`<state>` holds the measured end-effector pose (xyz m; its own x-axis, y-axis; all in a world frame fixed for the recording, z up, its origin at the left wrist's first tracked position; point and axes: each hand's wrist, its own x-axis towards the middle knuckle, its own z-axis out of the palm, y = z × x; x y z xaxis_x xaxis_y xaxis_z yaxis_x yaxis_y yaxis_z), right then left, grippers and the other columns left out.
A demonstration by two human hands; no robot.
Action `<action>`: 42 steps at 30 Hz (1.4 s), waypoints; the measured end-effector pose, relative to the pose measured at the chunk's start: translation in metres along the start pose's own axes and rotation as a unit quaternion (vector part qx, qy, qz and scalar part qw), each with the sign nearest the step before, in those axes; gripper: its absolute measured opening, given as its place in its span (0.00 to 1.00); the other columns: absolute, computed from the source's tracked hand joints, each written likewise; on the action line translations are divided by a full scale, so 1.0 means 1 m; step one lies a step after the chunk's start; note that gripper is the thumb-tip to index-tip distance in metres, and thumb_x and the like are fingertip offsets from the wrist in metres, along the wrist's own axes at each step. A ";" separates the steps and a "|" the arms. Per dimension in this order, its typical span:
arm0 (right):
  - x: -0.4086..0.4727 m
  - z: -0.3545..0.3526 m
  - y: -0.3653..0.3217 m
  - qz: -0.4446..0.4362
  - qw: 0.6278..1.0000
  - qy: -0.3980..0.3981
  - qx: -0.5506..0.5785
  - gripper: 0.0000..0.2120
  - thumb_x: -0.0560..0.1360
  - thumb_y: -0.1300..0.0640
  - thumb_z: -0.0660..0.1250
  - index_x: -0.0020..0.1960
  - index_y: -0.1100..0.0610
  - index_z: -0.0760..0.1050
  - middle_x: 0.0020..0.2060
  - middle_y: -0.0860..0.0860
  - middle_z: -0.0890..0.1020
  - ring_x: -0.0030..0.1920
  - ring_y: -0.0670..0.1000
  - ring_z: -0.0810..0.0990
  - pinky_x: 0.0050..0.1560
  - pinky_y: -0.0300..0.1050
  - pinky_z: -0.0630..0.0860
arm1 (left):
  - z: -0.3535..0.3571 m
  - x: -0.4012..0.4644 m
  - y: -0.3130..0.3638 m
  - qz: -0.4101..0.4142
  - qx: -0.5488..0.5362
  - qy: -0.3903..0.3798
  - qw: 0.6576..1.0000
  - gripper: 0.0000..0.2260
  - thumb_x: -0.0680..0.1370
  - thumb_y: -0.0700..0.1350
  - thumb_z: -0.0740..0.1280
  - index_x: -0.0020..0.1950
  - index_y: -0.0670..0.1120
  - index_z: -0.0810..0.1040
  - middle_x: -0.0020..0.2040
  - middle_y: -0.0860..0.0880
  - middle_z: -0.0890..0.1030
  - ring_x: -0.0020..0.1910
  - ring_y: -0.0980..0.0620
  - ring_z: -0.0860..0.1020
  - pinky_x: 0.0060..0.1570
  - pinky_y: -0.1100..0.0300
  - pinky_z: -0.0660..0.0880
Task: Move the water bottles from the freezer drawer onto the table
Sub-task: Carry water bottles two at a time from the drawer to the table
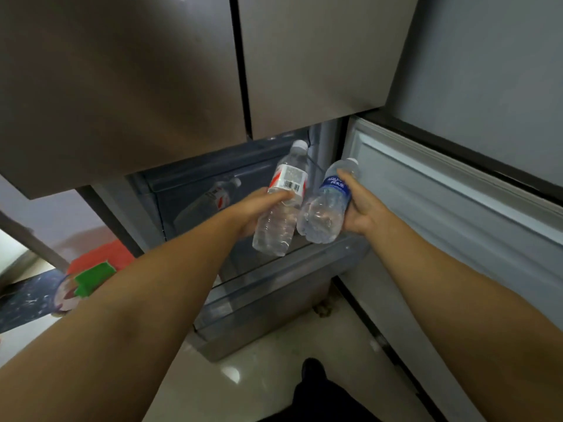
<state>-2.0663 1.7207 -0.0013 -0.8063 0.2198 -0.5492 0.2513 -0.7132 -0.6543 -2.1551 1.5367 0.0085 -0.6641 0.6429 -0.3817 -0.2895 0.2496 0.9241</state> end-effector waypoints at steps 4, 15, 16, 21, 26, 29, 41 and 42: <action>-0.026 -0.019 0.002 -0.072 0.996 0.030 0.040 0.22 0.69 0.48 0.75 0.57 0.60 0.74 0.37 0.56 0.81 0.32 0.53 0.82 0.35 0.48 0.82 | 0.022 -0.012 0.013 0.016 -0.034 -0.059 0.998 0.09 0.78 0.50 0.66 0.54 0.46 0.77 0.41 0.48 0.84 0.38 0.51 0.82 0.42 0.56 0.79; -0.092 -0.099 0.035 -0.264 0.927 0.198 -0.178 0.20 0.70 0.52 0.74 0.59 0.55 0.75 0.50 0.57 0.83 0.49 0.58 0.84 0.53 0.59 0.80 | 0.103 -0.007 -0.033 0.048 0.092 -0.094 0.990 0.26 0.71 0.52 0.73 0.66 0.48 0.72 0.54 0.46 0.83 0.51 0.45 0.82 0.56 0.45 0.77; -0.099 -0.109 0.042 -0.266 0.922 0.213 -0.184 0.23 0.70 0.52 0.74 0.62 0.55 0.74 0.52 0.57 0.83 0.51 0.57 0.83 0.51 0.56 0.81 | 0.111 -0.007 -0.037 0.056 0.120 -0.089 0.987 0.25 0.71 0.53 0.73 0.66 0.48 0.73 0.53 0.47 0.82 0.51 0.46 0.82 0.58 0.45 0.76; -0.134 -0.159 0.075 -0.258 0.904 0.281 -0.194 0.33 0.71 0.49 0.74 0.71 0.52 0.65 0.59 0.54 0.79 0.56 0.56 0.80 0.54 0.54 0.79 | 0.161 -0.021 -0.052 0.103 0.181 -0.090 0.974 0.20 0.74 0.50 0.72 0.63 0.48 0.72 0.51 0.52 0.81 0.48 0.56 0.80 0.44 0.63 0.76; -0.191 -0.210 0.110 -0.223 0.882 0.333 -0.248 0.33 0.71 0.48 0.73 0.72 0.50 0.64 0.56 0.47 0.76 0.55 0.51 0.77 0.55 0.47 0.73 | 0.226 -0.047 -0.096 0.099 0.226 -0.138 0.959 0.22 0.72 0.48 0.74 0.62 0.45 0.72 0.52 0.50 0.80 0.48 0.54 0.81 0.42 0.66 0.75; -0.233 -0.239 0.130 -0.212 0.873 0.359 -0.252 0.32 0.72 0.51 0.73 0.71 0.53 0.63 0.54 0.47 0.75 0.52 0.50 0.77 0.51 0.46 0.73 | 0.255 -0.067 -0.129 0.091 0.265 -0.176 0.944 0.16 0.71 0.48 0.75 0.56 0.47 0.76 0.47 0.49 0.82 0.46 0.51 0.82 0.42 0.65 0.76; -0.385 -0.351 0.238 -0.158 0.853 0.464 -0.181 0.27 0.69 0.49 0.75 0.63 0.55 0.69 0.52 0.54 0.81 0.50 0.54 0.82 0.54 0.54 0.80 | 0.367 -0.154 -0.229 0.037 0.339 -0.279 0.898 0.29 0.65 0.58 0.76 0.61 0.47 0.72 0.52 0.47 0.82 0.48 0.51 0.82 0.45 0.57 0.80; -0.396 -0.357 0.246 -0.154 0.848 0.477 -0.169 0.29 0.69 0.49 0.75 0.65 0.56 0.68 0.53 0.54 0.80 0.51 0.54 0.82 0.55 0.54 0.80 | 0.381 -0.163 -0.232 0.039 0.346 -0.292 0.891 0.28 0.67 0.55 0.76 0.61 0.47 0.71 0.52 0.47 0.81 0.47 0.51 0.82 0.42 0.59 0.80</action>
<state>-1.4936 1.6959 -0.1306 -0.1009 0.9152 -0.3902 0.3773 -0.3277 -0.8662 -1.7166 1.6502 -0.1359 -0.1322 0.8950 -0.4261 0.3702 0.4434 0.8163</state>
